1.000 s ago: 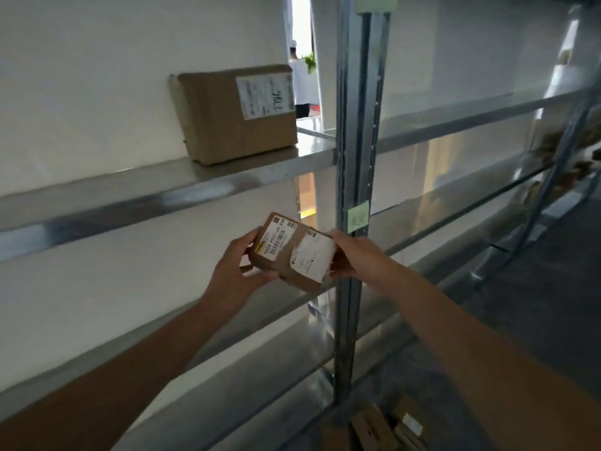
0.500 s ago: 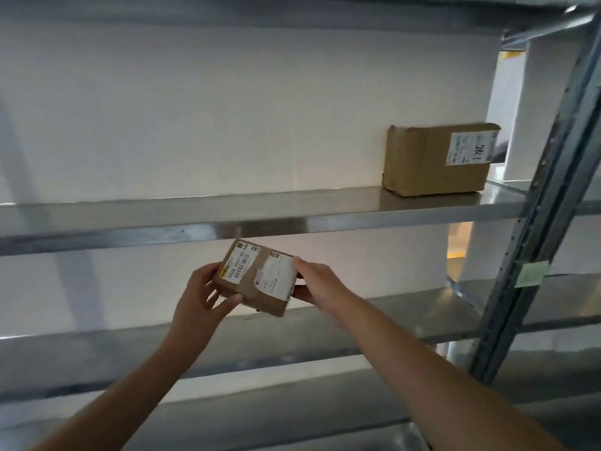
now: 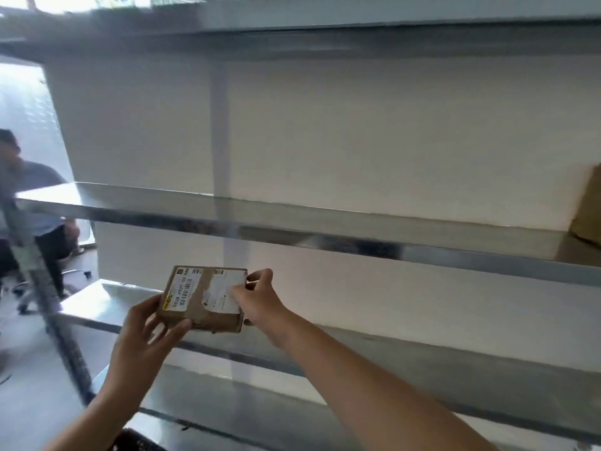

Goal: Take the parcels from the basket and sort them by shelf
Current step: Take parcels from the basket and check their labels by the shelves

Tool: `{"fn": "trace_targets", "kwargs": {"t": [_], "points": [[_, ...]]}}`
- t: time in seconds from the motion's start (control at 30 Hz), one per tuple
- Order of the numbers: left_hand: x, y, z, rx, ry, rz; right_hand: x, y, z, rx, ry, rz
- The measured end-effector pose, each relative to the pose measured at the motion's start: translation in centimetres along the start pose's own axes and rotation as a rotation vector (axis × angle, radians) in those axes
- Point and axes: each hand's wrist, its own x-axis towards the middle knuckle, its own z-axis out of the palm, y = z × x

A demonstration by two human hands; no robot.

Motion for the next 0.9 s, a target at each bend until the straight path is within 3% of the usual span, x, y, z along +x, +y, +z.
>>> {"fn": "trace_targets", "kwargs": {"t": [0.27,0.47,0.73,0.9], "points": [[0.8,-4.1,-9.8,0.004,0.160,-0.127,5.1,-0.6,11.2,0.010,-0.190,-0.038],[1.3,-4.1,-13.2,0.032,0.484,-0.226,10.0,-0.3,17.2,-0.084,-0.407,-0.003],[2.2,-5.2,-15.8,0.022,0.648,-0.272,15.6,0.3,22.6,0.021,-0.709,-0.077],[2.4,-6.9,-14.9,-0.034,0.743,-0.345,18.1,3.1,25.6,0.058,-0.599,-0.090]]}}
